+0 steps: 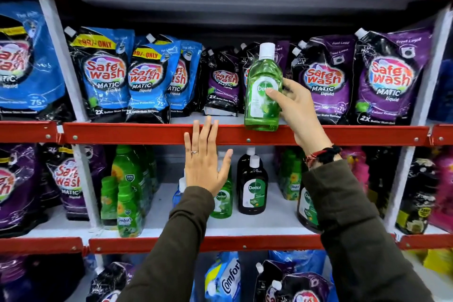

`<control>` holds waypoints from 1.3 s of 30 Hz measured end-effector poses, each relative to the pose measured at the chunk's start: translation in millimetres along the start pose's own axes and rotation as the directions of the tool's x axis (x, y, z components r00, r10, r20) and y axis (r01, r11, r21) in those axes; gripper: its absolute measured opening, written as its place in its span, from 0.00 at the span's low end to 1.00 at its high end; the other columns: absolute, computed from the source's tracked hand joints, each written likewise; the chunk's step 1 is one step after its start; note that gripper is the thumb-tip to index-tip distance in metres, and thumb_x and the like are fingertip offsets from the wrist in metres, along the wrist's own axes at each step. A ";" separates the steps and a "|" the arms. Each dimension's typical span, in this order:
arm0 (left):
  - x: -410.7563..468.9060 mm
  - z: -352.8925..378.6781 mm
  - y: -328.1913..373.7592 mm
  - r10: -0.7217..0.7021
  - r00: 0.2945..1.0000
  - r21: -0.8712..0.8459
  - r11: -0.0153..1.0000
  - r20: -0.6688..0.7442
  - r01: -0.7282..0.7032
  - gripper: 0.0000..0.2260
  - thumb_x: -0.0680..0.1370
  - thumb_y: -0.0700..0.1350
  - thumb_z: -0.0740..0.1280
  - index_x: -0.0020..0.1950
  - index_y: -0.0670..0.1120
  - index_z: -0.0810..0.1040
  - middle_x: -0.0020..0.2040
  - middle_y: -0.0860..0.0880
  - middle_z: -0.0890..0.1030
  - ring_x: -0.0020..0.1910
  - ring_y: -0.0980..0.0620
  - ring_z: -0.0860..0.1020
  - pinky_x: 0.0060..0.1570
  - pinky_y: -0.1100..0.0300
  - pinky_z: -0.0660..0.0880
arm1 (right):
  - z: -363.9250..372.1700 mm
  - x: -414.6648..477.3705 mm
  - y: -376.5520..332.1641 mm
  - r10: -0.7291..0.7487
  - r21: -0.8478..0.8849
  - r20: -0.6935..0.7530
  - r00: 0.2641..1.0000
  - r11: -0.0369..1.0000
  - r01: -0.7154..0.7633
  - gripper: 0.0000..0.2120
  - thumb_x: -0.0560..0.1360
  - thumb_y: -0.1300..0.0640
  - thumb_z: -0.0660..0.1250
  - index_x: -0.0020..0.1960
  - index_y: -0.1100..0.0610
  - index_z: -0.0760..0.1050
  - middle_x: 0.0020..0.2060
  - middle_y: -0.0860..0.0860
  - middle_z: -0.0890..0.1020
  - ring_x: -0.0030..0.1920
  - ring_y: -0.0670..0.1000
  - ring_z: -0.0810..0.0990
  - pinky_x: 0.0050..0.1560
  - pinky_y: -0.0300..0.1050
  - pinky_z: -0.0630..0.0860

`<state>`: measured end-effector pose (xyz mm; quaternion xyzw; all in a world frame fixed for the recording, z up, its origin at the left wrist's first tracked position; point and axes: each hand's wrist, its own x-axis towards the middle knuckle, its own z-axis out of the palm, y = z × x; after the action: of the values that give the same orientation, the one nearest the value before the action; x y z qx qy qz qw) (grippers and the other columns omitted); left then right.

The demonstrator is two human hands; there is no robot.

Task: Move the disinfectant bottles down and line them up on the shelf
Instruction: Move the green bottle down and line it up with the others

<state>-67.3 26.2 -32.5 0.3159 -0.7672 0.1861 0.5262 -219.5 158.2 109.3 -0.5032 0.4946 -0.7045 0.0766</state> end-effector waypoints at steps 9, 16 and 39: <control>-64.2 7.3 2.5 -0.047 0.998 -0.188 0.981 0.051 0.056 0.28 0.82 0.51 0.57 0.81 0.44 0.59 0.83 0.45 0.58 0.83 0.47 0.44 0.81 0.48 0.37 | 5.3 -57.8 35.7 0.062 0.004 0.120 0.991 0.998 -0.063 0.16 0.79 0.61 0.70 0.65 0.50 0.75 0.58 0.54 0.85 0.60 0.52 0.85 0.52 0.43 0.83; -123.8 14.3 -0.6 -0.081 0.978 -0.244 0.961 0.190 0.127 0.27 0.82 0.49 0.58 0.81 0.45 0.59 0.82 0.47 0.60 0.83 0.47 0.48 0.81 0.46 0.43 | 9.3 -102.7 88.2 0.113 -0.049 0.142 0.983 0.993 -0.107 0.20 0.78 0.59 0.71 0.68 0.53 0.73 0.60 0.52 0.84 0.61 0.52 0.84 0.65 0.57 0.80; -236.0 46.1 -19.6 -0.095 0.874 -0.102 0.981 0.477 0.162 0.19 0.81 0.53 0.58 0.68 0.47 0.74 0.64 0.47 0.79 0.68 0.44 0.74 0.78 0.46 0.54 | 67.5 -146.7 233.3 0.397 -0.089 0.161 0.903 0.917 -0.388 0.19 0.78 0.66 0.69 0.67 0.60 0.69 0.63 0.63 0.80 0.65 0.60 0.80 0.65 0.52 0.79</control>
<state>-27.6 51.6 -269.1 0.3645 -0.8601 0.0148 0.3567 -186.9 88.8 -163.9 -0.4555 0.5961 -0.6136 0.2465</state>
